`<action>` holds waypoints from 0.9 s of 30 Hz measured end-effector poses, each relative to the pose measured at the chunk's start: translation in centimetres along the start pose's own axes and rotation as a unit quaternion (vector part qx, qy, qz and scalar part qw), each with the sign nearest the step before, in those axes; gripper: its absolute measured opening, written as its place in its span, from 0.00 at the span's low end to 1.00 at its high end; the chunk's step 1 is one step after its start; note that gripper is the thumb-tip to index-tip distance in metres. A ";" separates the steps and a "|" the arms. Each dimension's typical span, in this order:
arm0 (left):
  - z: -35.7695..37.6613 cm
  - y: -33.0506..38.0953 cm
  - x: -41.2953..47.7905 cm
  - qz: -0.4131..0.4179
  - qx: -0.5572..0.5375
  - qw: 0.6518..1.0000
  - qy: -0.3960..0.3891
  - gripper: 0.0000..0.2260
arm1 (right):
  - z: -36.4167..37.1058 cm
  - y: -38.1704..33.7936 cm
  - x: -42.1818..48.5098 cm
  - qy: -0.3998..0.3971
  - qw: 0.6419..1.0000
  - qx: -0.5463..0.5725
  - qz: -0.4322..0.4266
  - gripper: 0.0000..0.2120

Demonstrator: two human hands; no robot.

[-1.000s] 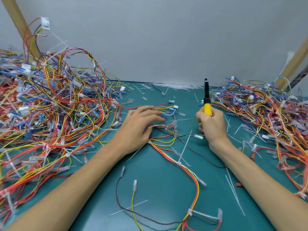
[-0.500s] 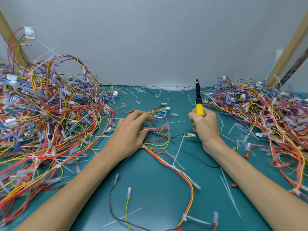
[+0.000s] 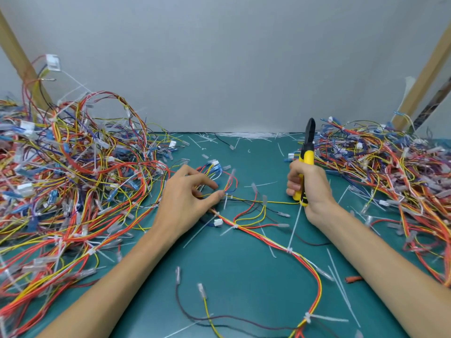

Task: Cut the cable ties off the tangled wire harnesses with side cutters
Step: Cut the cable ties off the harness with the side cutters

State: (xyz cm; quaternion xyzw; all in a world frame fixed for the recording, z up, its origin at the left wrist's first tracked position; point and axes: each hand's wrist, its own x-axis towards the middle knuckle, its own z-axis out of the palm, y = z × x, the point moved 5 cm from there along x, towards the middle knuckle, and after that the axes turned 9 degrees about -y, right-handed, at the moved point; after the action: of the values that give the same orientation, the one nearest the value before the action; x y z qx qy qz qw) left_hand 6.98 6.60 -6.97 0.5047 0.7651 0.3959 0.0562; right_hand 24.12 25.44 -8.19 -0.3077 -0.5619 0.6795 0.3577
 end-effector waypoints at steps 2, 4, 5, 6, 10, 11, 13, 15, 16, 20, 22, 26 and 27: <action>0.0 0.0 0.0 0.003 -0.008 1.000 -0.003 0.06 | 0.1 0.0 0.0 -0.002 1.000 -0.003 -0.002 0.08; 0.0 -0.1 0.1 0.010 -0.022 1.000 -0.001 0.04 | 0.1 0.0 0.0 -0.003 1.000 -0.005 -0.003 0.08; 0.0 -0.1 0.2 0.014 -0.031 0.999 0.004 0.03 | 0.1 0.1 0.0 -0.002 1.000 -0.005 -0.003 0.08; -0.1 0.0 0.2 0.020 -0.037 0.999 0.011 0.03 | 0.1 0.1 0.0 -0.002 1.000 -0.003 -0.002 0.08; -0.2 0.3 0.1 0.060 -0.074 0.995 0.025 0.08 | -0.1 0.2 0.1 0.003 1.000 0.002 0.004 0.08; -0.3 0.4 -0.1 0.073 -0.077 0.994 0.029 0.08 | -0.1 0.3 0.1 0.003 1.000 0.005 0.004 0.08; -0.3 0.7 -0.2 0.097 -0.048 0.994 0.033 0.09 | -0.1 0.3 0.1 0.002 1.000 0.006 0.004 0.09; -0.1 0.8 -0.2 0.111 -0.009 0.994 0.015 0.10 | -0.1 0.3 0.0 -0.001 1.000 -0.001 0.004 0.09; 0.2 0.8 -0.1 0.111 0.011 0.994 -0.006 0.10 | 0.0 0.3 0.0 -0.003 1.000 -0.004 0.003 0.09; 1.6 0.7 -0.2 0.094 0.139 0.983 -0.070 0.07 | 0.0 0.2 -0.2 -0.015 1.000 -0.006 -0.005 0.10; 1.9 0.7 -0.1 0.091 0.156 0.980 -0.088 0.03 | -0.1 0.2 -0.2 -0.021 1.000 -0.008 -0.007 0.11; 2.0 0.7 -0.1 0.118 0.147 0.976 -0.105 0.03 | 0.1 0.0 -0.4 -0.034 0.999 -0.017 -0.018 0.08; 1.8 0.8 -0.1 0.116 0.130 0.980 -0.099 0.03 | 0.1 -0.1 -0.5 -0.035 0.999 -0.023 -0.023 0.08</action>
State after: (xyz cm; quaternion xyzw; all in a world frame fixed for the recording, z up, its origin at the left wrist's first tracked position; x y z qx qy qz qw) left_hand 8.47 7.64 -7.67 0.6297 0.7370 0.2449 0.0187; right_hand 24.30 24.98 -8.09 -0.2790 -0.5965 0.6680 0.3466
